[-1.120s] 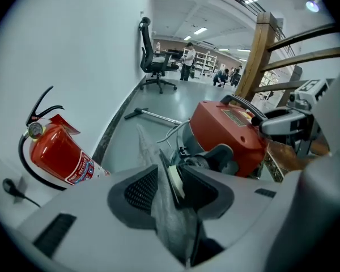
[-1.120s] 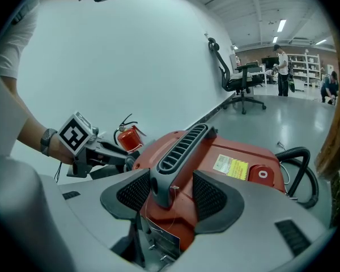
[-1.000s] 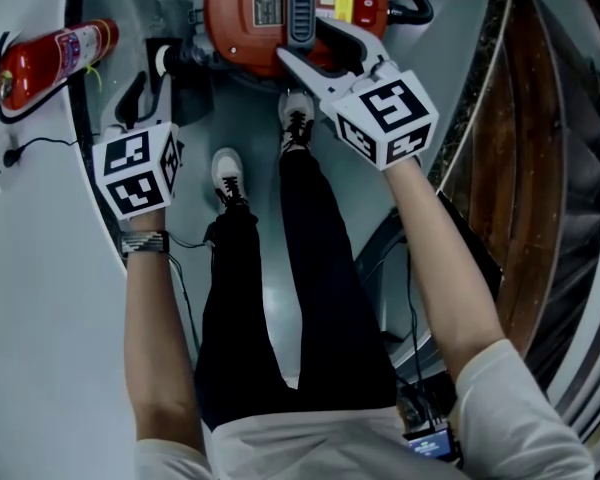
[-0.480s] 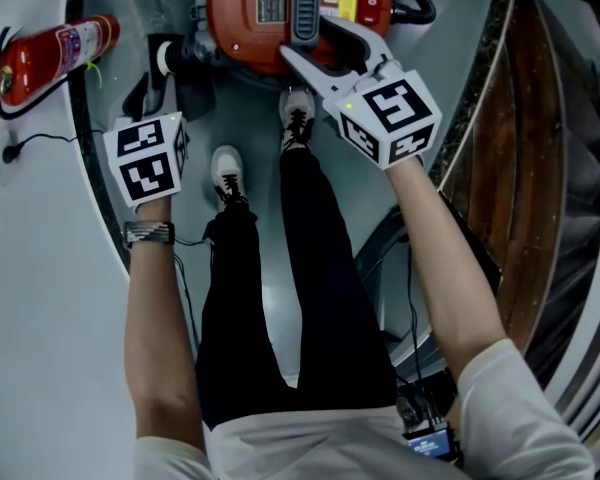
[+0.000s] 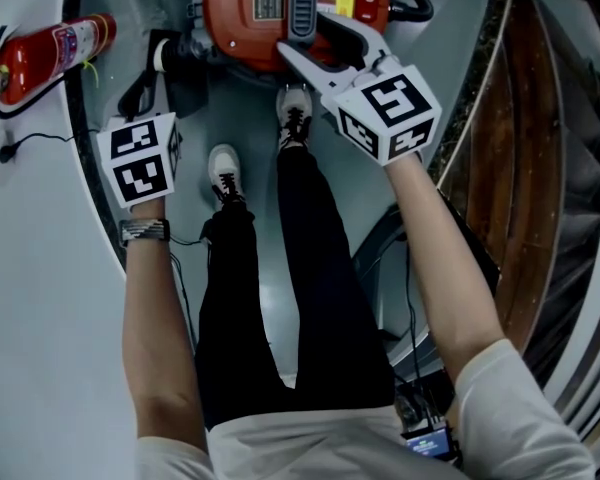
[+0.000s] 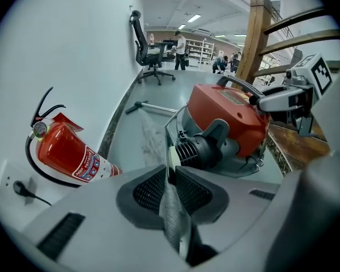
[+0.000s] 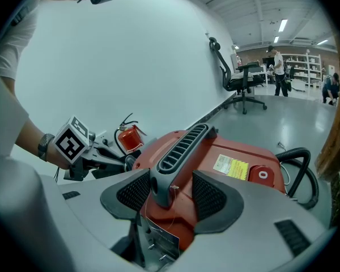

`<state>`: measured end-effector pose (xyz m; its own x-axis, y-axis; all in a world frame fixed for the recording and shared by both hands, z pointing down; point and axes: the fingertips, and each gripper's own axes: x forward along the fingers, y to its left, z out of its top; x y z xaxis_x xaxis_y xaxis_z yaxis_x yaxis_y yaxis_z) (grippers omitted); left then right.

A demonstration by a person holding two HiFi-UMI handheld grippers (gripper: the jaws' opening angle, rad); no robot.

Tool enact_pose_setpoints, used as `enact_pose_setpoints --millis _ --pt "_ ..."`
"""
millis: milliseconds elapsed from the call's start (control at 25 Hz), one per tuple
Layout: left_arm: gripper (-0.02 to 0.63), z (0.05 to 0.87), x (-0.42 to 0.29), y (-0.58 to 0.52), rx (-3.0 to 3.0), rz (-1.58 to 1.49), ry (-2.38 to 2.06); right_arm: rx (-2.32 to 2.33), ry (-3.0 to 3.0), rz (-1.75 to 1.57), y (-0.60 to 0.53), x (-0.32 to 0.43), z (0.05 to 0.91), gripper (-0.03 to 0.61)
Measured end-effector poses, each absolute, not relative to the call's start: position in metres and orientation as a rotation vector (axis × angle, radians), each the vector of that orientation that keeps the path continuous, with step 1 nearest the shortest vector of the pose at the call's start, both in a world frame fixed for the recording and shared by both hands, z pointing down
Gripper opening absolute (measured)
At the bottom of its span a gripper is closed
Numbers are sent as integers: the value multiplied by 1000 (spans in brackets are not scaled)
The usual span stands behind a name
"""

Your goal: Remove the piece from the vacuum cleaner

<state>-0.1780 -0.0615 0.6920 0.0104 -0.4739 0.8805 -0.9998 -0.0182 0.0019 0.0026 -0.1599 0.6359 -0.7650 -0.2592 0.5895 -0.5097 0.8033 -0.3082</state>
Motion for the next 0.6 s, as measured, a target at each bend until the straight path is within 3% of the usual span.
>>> enact_pose_setpoints --millis 600 --pt "52 693 -188 -64 1564 913 -1519 563 -2456 626 -160 3 636 241"
